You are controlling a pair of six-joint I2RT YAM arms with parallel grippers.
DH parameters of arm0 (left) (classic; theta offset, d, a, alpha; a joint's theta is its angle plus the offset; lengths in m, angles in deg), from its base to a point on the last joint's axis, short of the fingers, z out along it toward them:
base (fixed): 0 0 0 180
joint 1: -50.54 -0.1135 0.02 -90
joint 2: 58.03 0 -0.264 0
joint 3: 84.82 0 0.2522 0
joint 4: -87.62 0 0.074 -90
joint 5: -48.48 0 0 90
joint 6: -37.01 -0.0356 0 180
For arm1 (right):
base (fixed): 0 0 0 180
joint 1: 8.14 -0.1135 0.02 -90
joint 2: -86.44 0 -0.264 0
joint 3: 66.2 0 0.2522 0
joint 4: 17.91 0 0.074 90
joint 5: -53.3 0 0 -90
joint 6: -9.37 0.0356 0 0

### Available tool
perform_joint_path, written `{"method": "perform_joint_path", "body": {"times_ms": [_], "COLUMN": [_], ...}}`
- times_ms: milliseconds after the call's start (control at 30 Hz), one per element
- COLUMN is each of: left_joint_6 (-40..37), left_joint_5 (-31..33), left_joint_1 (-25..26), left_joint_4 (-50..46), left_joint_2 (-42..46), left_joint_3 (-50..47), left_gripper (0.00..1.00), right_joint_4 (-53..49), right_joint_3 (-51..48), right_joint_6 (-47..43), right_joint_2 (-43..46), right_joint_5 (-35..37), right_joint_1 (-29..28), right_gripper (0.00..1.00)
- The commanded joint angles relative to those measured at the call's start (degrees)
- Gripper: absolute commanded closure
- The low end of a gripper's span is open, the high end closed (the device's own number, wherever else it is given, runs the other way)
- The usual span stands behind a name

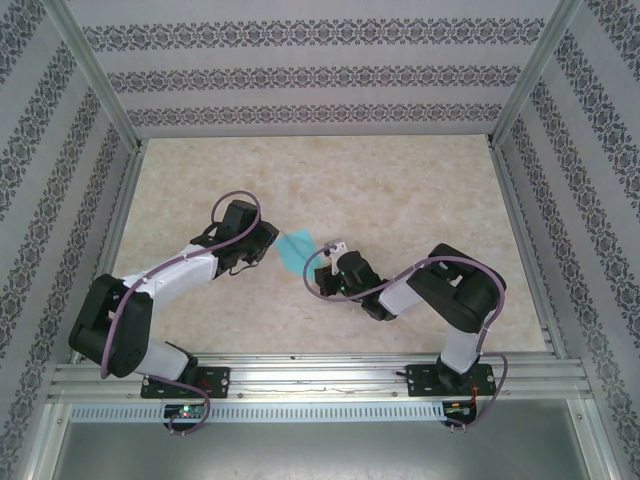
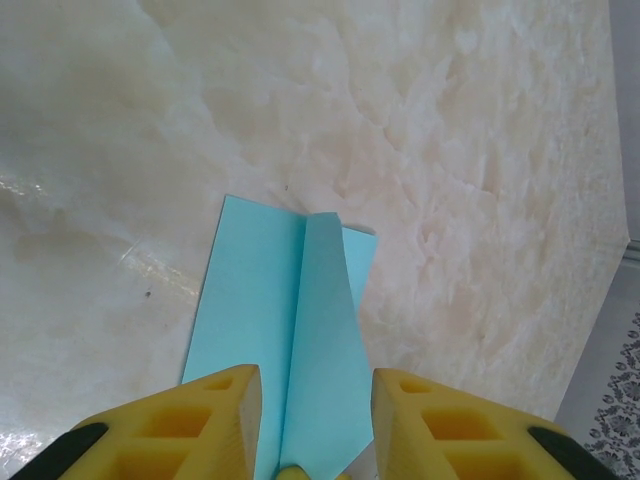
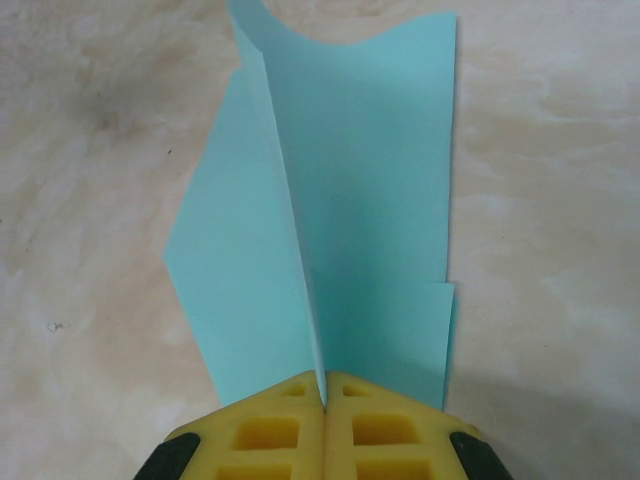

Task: Fold a paper plane with a square sheet of paper (pick it up from the middle)
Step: Fourth fold the wing at the center of the table.

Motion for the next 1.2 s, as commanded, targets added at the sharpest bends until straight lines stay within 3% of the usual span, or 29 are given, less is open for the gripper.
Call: {"method": "perform_joint_path", "body": {"times_ms": [0,333,667,900,1167], "left_joint_6": [-1.50,-4.92,-7.90,-7.69,-6.60], "left_joint_5": [0.13,-8.71,-16.16,-17.43,-16.60], "left_joint_1": [-0.46,-0.34,0.05,0.35,0.33], "left_joint_4": [-0.19,6.14,9.50,8.79,9.79], "left_joint_2": [-0.13,-5.67,-11.09,-13.16,-13.96], "left_joint_3": [0.14,1.63,4.01,4.54,3.32], "left_gripper": [0.66,0.77,0.79,0.80,0.82], "right_joint_4": [-0.83,-4.10,-9.94,-27.55,-29.70], "right_joint_3": [0.48,3.98,7.92,14.47,16.28], "right_joint_6": [5.45,16.22,23.02,17.97,19.71], "right_joint_2": [-0.38,-2.56,-5.22,-4.43,-5.79], "right_joint_5": [-5.79,-17.60,-25.96,-22.25,-22.18], "right_joint_1": [2.34,6.09,8.91,7.54,7.24], "right_gripper": [0.96,1.00,0.99,0.98,0.98]}}
